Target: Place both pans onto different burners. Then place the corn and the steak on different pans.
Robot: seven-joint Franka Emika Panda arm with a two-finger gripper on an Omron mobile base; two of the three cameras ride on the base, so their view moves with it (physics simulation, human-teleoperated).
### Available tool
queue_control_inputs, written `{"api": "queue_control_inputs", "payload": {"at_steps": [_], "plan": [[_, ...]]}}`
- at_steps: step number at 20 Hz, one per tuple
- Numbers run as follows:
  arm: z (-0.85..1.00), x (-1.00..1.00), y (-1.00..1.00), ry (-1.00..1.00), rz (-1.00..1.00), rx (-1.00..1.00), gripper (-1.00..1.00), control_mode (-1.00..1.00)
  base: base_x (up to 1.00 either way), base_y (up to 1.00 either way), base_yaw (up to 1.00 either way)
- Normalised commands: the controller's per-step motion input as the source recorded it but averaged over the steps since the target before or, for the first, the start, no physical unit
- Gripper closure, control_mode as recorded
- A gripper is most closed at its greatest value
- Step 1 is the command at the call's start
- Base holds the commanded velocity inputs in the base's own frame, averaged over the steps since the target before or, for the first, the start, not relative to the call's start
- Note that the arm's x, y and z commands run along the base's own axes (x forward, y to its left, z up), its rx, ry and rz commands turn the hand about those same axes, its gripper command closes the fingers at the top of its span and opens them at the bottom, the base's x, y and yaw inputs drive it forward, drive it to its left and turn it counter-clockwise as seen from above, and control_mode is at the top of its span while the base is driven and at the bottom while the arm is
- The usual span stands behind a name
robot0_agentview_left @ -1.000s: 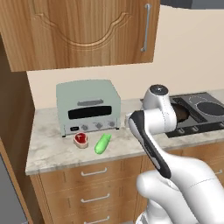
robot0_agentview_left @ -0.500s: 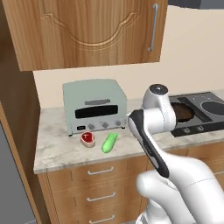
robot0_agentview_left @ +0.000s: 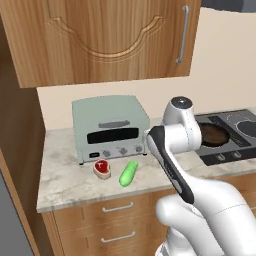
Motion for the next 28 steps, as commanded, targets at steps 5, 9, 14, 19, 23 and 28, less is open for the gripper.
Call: {"api": "queue_control_inputs", "payload": {"at_steps": [5,9,14,19,23,28], "plan": [[0.00,0.00,0.00,0.00,0.00,0.00,-1.00,1.00,0.36,0.00,0.00],[0.00,0.00,0.00,0.00,0.00,0.00,-1.00,1.00,0.33,0.00,0.00],[0.00,0.00,0.00,0.00,0.00,0.00,-1.00,1.00,0.09,-0.24,0.08],[0.00,0.00,0.00,0.00,0.00,0.00,-1.00,1.00,0.00,-0.32,0.05],[0.00,0.00,0.00,0.00,0.00,0.00,-1.00,1.00,0.01,-0.18,-0.02],[0.00,0.00,0.00,0.00,0.00,0.00,-1.00,1.00,0.02,-0.10,-0.05]]}}
